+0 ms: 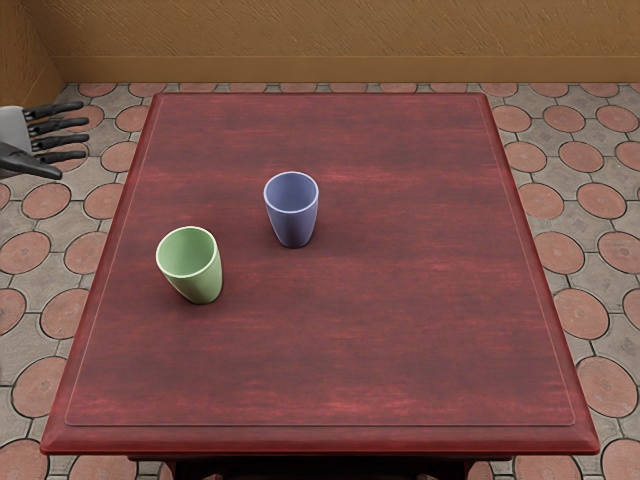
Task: Pick up cup and place in cup with left hand
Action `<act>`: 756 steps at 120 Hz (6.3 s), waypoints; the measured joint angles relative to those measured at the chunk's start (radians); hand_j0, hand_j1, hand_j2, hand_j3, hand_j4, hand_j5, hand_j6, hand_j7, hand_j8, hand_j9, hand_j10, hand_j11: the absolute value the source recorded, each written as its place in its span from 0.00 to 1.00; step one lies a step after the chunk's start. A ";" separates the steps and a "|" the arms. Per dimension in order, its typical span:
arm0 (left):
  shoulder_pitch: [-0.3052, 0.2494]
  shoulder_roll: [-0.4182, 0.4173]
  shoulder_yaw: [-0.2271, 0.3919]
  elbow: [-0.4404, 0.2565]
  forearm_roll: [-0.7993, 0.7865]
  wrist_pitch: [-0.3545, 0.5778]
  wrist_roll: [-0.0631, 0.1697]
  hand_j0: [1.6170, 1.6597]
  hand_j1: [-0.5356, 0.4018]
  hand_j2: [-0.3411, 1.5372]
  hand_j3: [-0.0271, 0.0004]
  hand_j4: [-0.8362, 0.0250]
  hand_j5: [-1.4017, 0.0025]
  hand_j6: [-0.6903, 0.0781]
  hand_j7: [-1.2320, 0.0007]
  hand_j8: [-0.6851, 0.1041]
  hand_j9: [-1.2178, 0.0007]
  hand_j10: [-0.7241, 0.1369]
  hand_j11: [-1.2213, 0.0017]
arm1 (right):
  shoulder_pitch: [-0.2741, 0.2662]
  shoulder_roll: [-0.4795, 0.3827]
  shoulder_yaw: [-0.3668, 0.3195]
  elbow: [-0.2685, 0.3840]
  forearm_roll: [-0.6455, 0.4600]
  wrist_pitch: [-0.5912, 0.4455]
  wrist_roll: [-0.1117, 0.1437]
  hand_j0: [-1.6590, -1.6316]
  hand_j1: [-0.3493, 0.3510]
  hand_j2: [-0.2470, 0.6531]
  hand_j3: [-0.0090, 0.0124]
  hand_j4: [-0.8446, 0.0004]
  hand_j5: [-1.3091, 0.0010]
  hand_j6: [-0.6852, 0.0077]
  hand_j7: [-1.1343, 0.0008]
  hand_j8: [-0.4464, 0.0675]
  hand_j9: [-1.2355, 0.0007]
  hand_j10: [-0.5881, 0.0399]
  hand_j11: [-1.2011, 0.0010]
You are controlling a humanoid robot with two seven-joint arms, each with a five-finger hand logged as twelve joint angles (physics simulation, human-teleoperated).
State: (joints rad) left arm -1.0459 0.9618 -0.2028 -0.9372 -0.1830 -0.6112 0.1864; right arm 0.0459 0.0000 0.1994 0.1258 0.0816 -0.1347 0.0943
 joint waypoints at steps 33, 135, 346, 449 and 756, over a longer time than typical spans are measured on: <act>-0.155 -0.153 0.005 0.000 0.007 0.000 0.256 0.96 0.94 0.18 0.99 0.97 1.00 0.90 1.00 0.87 1.00 0.84 1.00 | 0.003 0.000 0.000 0.000 0.001 0.000 -0.001 0.04 0.00 0.27 0.42 1.00 1.00 0.99 1.00 0.87 1.00 0.94 1.00; -0.357 -0.581 0.144 -0.436 0.944 0.621 0.424 0.96 0.91 0.18 0.99 0.94 0.97 0.86 0.97 0.83 0.97 0.81 0.97 | 0.003 0.000 0.000 0.000 0.000 0.000 -0.001 0.04 0.00 0.27 0.42 1.00 1.00 0.99 1.00 0.87 1.00 0.94 1.00; -0.341 -0.711 0.207 -0.297 0.992 0.617 0.424 0.91 0.37 0.29 0.99 0.32 0.64 0.48 0.58 0.58 0.51 0.46 0.50 | 0.003 0.000 0.000 0.000 0.000 0.000 -0.001 0.04 0.00 0.27 0.42 1.00 1.00 0.99 1.00 0.87 1.00 0.94 1.00; -0.557 -0.528 0.209 -0.310 0.730 0.386 0.424 0.78 0.32 0.26 0.99 0.59 0.39 0.76 0.32 0.76 0.35 0.57 0.34 | 0.003 0.000 0.000 0.000 0.000 0.000 -0.001 0.04 0.00 0.27 0.42 1.00 1.00 0.99 1.00 0.87 1.00 0.94 1.00; -0.551 -0.123 0.248 -0.727 0.797 0.260 0.425 0.73 0.27 0.30 0.99 0.65 0.37 0.81 0.31 0.81 0.34 0.61 0.33 | 0.003 0.000 0.000 0.000 0.000 0.000 -0.001 0.04 0.00 0.27 0.42 1.00 1.00 0.99 1.00 0.87 1.00 0.94 1.00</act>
State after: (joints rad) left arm -1.5970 0.8388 0.0448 -1.6647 0.6143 -0.3511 0.6113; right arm 0.0491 0.0000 0.1994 0.1258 0.0819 -0.1350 0.0936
